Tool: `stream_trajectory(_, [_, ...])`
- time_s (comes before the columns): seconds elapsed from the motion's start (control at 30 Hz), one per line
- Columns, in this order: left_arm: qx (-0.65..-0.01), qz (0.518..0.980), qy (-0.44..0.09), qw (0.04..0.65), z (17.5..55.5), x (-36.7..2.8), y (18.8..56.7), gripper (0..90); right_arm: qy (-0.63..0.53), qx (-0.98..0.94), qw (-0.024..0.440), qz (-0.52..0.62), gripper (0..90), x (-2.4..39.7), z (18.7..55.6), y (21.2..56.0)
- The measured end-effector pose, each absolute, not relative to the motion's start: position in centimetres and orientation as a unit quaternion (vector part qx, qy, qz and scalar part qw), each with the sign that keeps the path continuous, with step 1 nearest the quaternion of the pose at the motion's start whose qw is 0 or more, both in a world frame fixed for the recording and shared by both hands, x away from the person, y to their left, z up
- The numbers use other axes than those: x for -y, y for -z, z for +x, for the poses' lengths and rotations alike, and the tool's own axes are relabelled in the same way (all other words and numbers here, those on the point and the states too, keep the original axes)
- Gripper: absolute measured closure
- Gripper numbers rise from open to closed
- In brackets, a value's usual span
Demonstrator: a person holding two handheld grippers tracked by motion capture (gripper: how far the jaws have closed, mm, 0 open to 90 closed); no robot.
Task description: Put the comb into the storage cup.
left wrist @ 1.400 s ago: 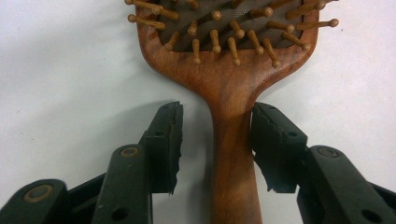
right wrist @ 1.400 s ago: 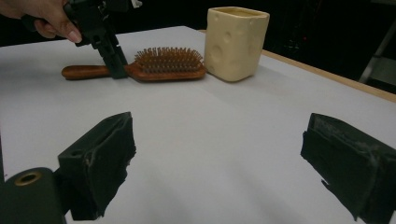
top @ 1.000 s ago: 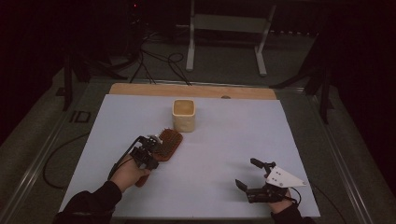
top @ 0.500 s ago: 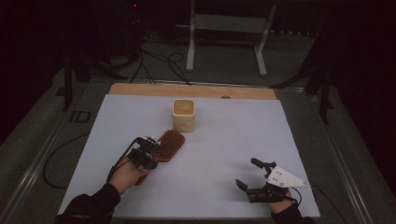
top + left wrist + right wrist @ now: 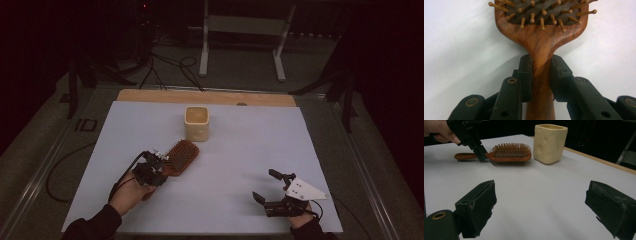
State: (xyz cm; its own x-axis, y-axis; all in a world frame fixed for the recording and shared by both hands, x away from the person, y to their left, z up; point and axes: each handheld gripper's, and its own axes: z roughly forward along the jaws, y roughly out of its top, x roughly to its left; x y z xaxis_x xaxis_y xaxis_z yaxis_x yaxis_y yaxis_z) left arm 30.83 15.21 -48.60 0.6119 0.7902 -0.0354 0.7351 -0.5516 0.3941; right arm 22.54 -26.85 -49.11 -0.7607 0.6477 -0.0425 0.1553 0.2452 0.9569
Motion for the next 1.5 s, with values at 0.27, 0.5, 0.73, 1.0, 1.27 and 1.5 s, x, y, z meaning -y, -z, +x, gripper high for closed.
stream_trajectory(0.27, [-0.424,0.871,-0.097,0.231,29.9,-15.6,46.7,73.6,-0.554,-0.758,0.221,0.265,8.9,26.8,22.6,49.2])
stream_trajectory(0.5, [-0.412,0.863,-0.11,0.272,29.0,-15.2,45.8,73.6,-0.555,-0.757,0.221,0.264,8.9,26.8,22.7,49.2])
stream_trajectory(0.73, [-0.391,0.858,-0.118,0.312,28.3,-14.3,44.7,73.6,-0.554,-0.758,0.222,0.263,8.9,26.8,22.7,49.2])
stream_trajectory(1.0, [-0.375,0.845,-0.118,0.363,28.3,-14.0,44.1,73.6,-0.555,-0.758,0.217,0.265,8.9,26.8,22.7,49.1])
stream_trajectory(1.27, [-0.356,0.839,-0.122,0.393,28.4,-13.5,44.0,73.6,-0.553,-0.76,0.218,0.264,8.9,26.8,22.7,49.2])
stream_trajectory(1.5, [-0.351,0.822,-0.112,0.434,28.8,-12.9,44.5,73.6,-0.549,-0.762,0.217,0.267,8.9,26.7,22.7,49.2])
